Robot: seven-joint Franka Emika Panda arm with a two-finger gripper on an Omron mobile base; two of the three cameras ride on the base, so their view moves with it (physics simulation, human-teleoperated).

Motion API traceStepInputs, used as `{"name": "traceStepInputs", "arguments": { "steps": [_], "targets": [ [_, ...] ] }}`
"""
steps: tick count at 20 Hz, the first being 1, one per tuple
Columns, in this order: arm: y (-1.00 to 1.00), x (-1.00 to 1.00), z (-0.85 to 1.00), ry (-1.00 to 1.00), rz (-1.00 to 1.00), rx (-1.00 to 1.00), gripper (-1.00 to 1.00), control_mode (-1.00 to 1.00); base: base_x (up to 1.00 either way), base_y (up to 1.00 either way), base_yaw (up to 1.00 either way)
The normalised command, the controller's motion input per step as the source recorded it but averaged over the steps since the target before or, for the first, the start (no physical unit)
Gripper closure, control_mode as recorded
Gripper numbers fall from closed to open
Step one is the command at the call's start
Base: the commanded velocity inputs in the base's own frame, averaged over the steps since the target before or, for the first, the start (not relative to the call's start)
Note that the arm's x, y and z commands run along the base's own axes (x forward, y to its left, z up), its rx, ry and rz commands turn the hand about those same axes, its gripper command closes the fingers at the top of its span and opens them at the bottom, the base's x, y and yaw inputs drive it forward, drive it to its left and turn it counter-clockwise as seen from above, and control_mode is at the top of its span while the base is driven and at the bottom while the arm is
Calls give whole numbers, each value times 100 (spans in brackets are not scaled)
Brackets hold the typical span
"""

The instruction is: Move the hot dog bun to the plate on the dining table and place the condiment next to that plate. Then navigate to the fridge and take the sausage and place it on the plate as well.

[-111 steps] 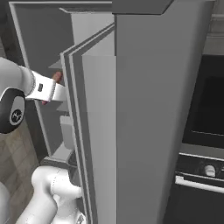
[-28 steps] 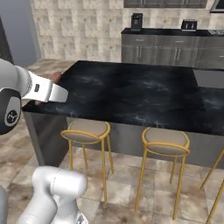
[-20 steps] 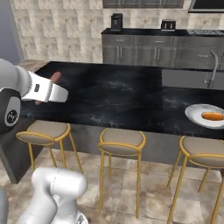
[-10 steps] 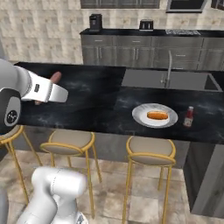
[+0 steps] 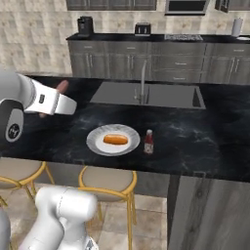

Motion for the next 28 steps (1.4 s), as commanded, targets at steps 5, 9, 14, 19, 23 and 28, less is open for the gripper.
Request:
{"name": "traceStepInputs", "arguments": {
  "steps": [5,9,14,19,23,28],
  "targets": [
    [0,0,0,0,0,0,100,100,94,-45,-6],
    [0,0,0,0,0,0,100,100,100,3,-3],
    [10,99,-45,38,0,1,100,-100,0,0,0],
    [0,67,-70,48,5,0,100,-100,0,0,0],
    [0,9,-64,21,4,-5,100,-100,0,0,0],
    [0,0,-48,0,0,-12,100,-100,0,0,0]
  ]
}}
